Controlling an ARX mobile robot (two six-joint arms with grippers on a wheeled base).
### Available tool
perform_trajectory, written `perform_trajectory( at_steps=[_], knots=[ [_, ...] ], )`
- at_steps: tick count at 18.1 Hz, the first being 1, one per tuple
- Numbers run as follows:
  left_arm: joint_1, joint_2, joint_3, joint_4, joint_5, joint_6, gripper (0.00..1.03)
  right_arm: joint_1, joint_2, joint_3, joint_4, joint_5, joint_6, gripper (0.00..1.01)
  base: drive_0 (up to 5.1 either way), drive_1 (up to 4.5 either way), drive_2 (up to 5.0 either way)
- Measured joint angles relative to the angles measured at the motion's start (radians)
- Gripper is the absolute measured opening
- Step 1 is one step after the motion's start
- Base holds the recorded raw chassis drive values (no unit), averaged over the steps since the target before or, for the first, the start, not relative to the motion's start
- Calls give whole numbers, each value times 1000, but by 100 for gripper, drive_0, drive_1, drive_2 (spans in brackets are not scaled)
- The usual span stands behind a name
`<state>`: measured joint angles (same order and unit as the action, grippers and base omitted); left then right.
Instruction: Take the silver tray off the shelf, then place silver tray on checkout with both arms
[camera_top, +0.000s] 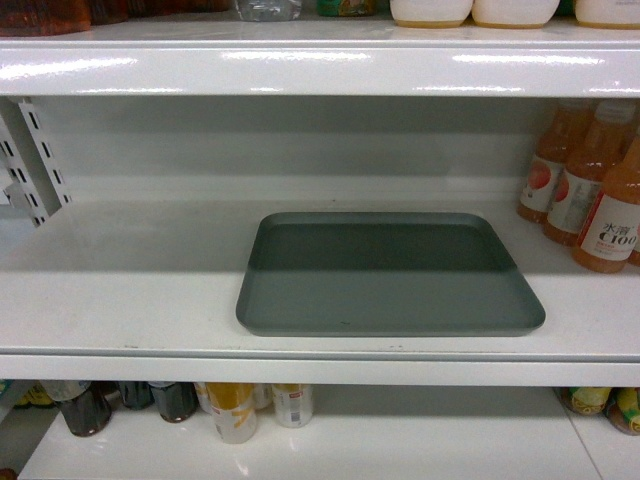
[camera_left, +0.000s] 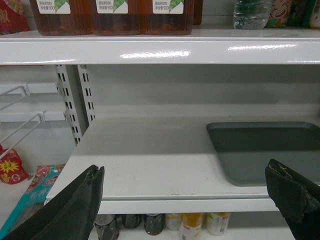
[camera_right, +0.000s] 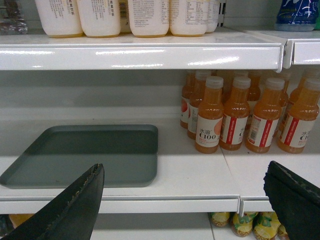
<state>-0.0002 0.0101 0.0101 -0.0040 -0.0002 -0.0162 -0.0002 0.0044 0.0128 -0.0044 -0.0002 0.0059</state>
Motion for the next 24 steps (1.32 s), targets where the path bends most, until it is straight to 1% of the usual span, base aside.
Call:
perform_trajectory(
  at_steps=[24],
  knots=[
    [0,0,0,0,0,0,98,0,0,0,0,0,0,98,0,0,0]
  ],
)
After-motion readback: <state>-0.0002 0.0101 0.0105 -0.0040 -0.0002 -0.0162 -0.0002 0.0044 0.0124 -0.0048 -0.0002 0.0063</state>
